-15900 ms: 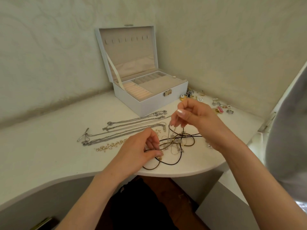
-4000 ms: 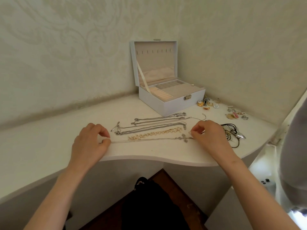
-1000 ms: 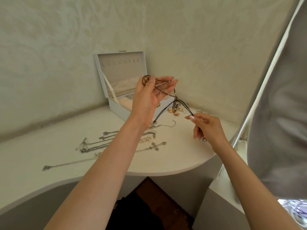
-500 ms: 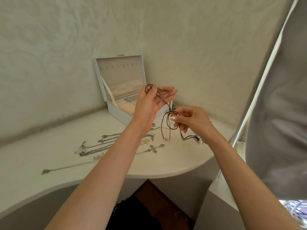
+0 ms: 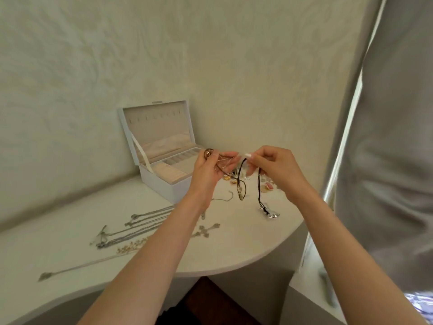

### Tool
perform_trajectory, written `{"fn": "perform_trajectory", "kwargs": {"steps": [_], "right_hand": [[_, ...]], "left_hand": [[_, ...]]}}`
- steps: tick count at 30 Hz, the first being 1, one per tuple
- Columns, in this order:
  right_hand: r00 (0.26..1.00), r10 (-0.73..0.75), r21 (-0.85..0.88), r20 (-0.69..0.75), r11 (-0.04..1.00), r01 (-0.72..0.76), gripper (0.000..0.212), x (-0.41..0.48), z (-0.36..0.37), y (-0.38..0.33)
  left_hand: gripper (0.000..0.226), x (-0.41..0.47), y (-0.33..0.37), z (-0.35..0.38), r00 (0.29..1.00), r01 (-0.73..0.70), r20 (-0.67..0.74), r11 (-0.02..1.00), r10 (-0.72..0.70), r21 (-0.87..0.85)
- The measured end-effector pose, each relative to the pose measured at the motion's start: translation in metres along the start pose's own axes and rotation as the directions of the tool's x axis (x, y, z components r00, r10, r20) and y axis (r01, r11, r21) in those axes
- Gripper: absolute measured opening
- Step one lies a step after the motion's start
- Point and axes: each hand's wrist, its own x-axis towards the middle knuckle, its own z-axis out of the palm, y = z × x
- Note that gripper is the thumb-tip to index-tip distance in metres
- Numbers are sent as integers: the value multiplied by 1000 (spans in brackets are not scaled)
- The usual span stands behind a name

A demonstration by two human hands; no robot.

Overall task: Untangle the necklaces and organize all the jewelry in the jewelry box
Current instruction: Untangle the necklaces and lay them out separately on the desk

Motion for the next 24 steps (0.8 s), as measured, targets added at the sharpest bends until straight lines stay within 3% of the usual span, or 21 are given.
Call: {"fn": "perform_trajectory", "kwargs": {"steps": [5, 12, 20, 24], "right_hand": [[1000, -1, 161, 11, 987, -1, 25, 1, -11, -2], [998, -54, 218, 43, 975, 43, 22, -5, -11, 7], [992, -116, 454, 41, 887, 85, 11, -4, -2, 4], [984, -174, 472, 27, 870, 141, 17, -4, 4, 0]], "left_hand": [[12, -2, -13, -5, 999, 45, -8, 996, -45, 75], [11, -5, -15, -16, 998, 56, -31, 989, -52, 136], [10, -6, -14, -26, 995, 101, -57, 931, -87, 351], [13, -5, -16, -31, 996, 89, -52, 887, -74, 453]]}}
